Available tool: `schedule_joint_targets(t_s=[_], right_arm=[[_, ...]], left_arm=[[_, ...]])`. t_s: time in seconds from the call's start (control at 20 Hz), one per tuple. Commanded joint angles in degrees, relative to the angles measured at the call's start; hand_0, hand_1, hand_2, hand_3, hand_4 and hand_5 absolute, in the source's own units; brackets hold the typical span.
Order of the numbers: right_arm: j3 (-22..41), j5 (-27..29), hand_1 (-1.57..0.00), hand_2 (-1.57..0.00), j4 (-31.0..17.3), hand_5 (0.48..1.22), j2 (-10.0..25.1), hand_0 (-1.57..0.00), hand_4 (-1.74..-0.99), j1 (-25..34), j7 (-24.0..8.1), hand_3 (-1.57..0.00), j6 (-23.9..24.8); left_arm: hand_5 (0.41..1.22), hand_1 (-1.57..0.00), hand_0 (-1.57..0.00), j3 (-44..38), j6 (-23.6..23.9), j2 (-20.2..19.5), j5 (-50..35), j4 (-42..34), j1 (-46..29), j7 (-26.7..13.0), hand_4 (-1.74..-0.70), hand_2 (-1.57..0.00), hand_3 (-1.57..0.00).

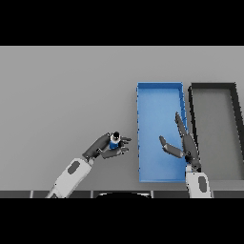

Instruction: Pick up the blue pipe and place it into the blue bin.

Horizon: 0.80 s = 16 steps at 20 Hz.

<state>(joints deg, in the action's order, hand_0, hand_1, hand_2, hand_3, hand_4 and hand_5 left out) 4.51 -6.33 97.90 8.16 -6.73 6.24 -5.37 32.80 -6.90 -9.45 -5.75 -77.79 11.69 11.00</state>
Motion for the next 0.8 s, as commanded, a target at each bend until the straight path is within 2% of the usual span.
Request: schedule_joint_targets(t_s=[0.0,0.2,0.3,0.5,0.6,0.75], right_arm=[[-0.3,0.3,0.00,0.00,0.2,0.621,0.1,0.00,-1.245,-0.2,-0.6,0.00,0.1],[0.0,-0.3,0.00,0.00,0.1,0.629,0.1,0.00,-1.239,-0.1,-0.6,0.00,0.2],[-0.1,-1.0,0.00,0.00,-0.1,0.631,0.3,0.00,-1.221,-0.4,-0.3,0.00,0.6],[-0.3,-0.4,0.00,0.00,-0.5,0.639,0.1,0.00,-1.215,-0.2,0.6,0.00,0.3],[-0.4,-1.1,0.00,0.00,-0.5,0.635,0.5,0.00,-1.195,-0.6,1.0,0.00,0.6],[-0.3,-1.1,0.00,0.00,0.1,0.629,0.3,0.00,-1.184,-1.2,1.6,0.00,0.8]], left_arm=[[1.179,-1.47,-1.45,0.3,0.4,0.5,0.1,-1.3,0.2,0.3,-1.69,-1.48,-1.39],[1.204,-1.53,-1.52,0.8,0.1,0.4,-0.9,-6.9,0.9,0.9,-1.71,-1.53,-1.43],[1.210,-1.54,-1.54,0.9,-0.2,0.4,-1.5,-8.8,2.5,-0.8,-1.72,-1.55,-1.44],[1.216,-1.56,-1.56,1.3,-0.8,0.4,-2.8,-12.4,5.0,-6.7,-1.72,-1.56,-1.45],[1.218,-1.56,-1.56,1.4,-1.1,0.3,-2.8,-12.8,6.0,-8.0,-1.73,-1.56,-1.44],[1.219,-1.57,-1.57,2.3,-1.7,0.2,-2.5,-12.8,5.0,-7.8,-1.73,-1.57,-1.44]])
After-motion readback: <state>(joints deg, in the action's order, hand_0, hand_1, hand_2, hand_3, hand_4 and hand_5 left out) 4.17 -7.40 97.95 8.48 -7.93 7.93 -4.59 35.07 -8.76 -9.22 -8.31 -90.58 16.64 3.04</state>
